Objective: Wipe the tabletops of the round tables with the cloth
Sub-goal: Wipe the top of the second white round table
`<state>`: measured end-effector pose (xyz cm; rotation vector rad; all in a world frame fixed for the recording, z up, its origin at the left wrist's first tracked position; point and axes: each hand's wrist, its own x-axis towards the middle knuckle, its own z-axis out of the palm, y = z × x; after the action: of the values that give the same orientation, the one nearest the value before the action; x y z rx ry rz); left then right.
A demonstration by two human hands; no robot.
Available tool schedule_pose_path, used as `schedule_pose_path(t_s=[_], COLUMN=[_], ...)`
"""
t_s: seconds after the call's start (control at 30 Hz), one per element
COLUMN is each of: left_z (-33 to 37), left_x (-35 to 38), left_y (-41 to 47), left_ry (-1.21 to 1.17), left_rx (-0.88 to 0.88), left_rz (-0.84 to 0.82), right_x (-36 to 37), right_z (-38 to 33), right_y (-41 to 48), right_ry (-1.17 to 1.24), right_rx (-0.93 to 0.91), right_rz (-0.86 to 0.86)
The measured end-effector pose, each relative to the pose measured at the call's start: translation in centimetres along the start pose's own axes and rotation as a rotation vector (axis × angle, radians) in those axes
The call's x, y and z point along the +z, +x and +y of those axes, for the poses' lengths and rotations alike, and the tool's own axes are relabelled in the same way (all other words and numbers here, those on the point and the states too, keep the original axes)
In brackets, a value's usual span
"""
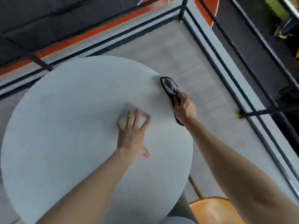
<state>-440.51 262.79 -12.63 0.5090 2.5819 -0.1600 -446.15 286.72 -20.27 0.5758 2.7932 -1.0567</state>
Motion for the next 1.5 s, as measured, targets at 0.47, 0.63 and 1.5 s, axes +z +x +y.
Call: schedule_pose_path(t_s=[0.47, 0.63, 1.5], left_z=[-7.2, -7.4, -3.3], left_x=[-1.7, -1.3, -0.5], left_y=[2.7, 3.7, 0.2], left_ry=[-0.375, -0.324, -0.647], left_rx=[-0.627, -0.616, -1.120], left_rz=[0.042, 0.074, 0.325], right_x=[4.4, 6.0, 23.4], right_z=[-9.1, -11.2, -30.0], right_y=[11.8, 14.5, 9.7], right_ry=[-0.253, -0.346, -0.533], right_rx=[-0.334, -0.426, -1.751], right_rz=[-0.300, -0.299, -0.675])
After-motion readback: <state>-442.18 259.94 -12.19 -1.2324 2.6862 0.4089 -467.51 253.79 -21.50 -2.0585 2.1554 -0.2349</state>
